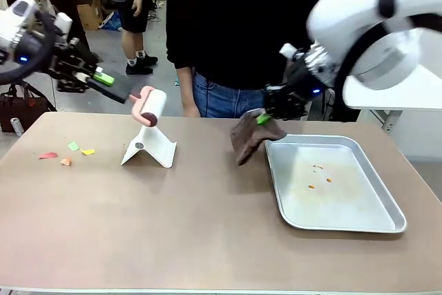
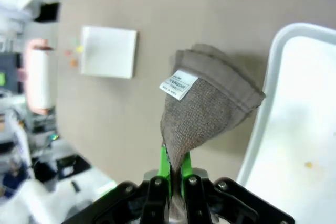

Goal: Clean the surface of the table.
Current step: Hold the Lint Roller with your left hand and the towel with your right hand.

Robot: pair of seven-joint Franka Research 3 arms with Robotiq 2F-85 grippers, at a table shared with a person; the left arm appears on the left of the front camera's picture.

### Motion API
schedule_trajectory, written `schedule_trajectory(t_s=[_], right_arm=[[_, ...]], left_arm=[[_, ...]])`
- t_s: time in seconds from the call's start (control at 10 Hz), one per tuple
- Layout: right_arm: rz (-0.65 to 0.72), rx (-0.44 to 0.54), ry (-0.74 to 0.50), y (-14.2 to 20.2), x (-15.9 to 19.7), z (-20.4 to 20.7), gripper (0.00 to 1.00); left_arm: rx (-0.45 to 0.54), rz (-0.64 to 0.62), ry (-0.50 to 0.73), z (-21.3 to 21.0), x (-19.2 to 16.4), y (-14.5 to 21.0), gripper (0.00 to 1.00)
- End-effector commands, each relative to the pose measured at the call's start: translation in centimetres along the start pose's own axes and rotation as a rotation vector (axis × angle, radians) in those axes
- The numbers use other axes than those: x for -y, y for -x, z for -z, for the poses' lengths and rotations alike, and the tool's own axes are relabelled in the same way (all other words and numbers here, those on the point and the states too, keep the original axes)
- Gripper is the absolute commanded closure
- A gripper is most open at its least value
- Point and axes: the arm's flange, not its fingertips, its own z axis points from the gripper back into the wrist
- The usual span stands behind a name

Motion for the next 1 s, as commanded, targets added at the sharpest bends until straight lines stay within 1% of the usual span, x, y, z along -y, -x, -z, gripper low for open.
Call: schedule_trajectory(t_s=[0.0,0.1,0.2,0.3,0.4,0.6,0.7,0.8,0.9], right_arm=[[0.032,-0.013,-0.135,5.6,5.5,-6.4,1.00],[0.067,0.010,-0.192,8.4,7.4,-9.0,1.00],[0.081,0.048,-0.276,11.4,9.4,-11.2,1.00],[0.093,0.077,-0.318,13.6,11.4,-12.8,1.00],[0.116,0.107,-0.371,15.3,14.0,-14.7,1.00],[0.214,0.202,-0.422,18.0,19.8,-19.2,1.00],[0.246,0.233,-0.441,19.0,22.2,-21.1,1.00],[0.267,0.270,-0.448,20.1,24.5,-22.6,1.00],[0.276,0.274,-0.450,20.7,26.4,-23.6,1.00]], left_arm=[[0.012,-0.083,0.059,-5.1,-1.2,2.8,1.00],[0.067,-0.090,0.070,-8.2,-2.4,4.7,1.00],[0.108,-0.090,0.107,-11.8,-4.1,6.6,1.00],[0.190,-0.065,0.085,-14.6,-6.0,8.1,1.00],[0.202,-0.019,0.092,-17.2,-8.0,9.4,1.00],[0.208,0.081,0.127,-21.5,-12.9,11.9,1.00],[0.227,0.086,0.157,-23.1,-14.9,13.0,1.00],[0.266,0.079,0.196,-24.9,-17.0,14.3,1.00],[0.321,0.065,0.201,-26.2,-18.5,15.7,1.00]])
